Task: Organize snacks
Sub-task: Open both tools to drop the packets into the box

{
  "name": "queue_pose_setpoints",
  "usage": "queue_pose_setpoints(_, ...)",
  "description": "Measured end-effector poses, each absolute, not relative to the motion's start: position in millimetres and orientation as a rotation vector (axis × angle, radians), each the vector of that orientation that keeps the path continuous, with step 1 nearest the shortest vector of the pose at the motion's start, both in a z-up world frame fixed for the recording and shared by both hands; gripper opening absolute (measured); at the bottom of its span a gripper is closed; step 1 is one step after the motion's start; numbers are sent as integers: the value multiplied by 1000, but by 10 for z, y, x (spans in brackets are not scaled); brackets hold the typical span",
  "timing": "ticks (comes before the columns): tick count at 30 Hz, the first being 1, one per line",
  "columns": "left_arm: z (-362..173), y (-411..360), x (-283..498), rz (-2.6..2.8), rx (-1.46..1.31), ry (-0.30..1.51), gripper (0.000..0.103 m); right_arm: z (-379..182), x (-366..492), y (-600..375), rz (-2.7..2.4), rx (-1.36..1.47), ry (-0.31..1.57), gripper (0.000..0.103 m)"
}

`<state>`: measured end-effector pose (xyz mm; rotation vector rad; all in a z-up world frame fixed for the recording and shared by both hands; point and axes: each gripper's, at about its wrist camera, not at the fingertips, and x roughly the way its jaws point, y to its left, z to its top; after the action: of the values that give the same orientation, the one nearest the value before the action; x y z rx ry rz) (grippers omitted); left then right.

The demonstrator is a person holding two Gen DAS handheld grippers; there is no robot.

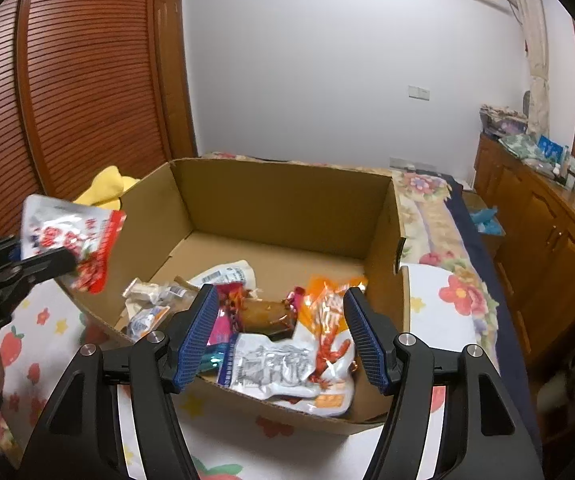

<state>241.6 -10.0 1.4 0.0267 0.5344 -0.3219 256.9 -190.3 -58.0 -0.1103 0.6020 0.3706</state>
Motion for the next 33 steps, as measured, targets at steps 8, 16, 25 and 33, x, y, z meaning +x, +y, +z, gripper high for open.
queue_pose_setpoints(8, -20, -189, 2634, -314, 40, 555, 25, -545, 2507, -1877, 397, -111, 588, 69)
queue_pose_setpoints(16, -63, -274, 2741, -294, 56, 564, 32, -551, 2443, -1867, 415, -114, 578, 72)
queue_pose_setpoints(25, -116, -318, 2710, -279, 70, 572, 39, -587, 2409, -1879, 408, -108, 577, 73)
queue_pose_setpoints(33, -54, -259, 2483, -261, 64, 556, 49, -569, 2286, -1850, 400, -103, 563, 75)
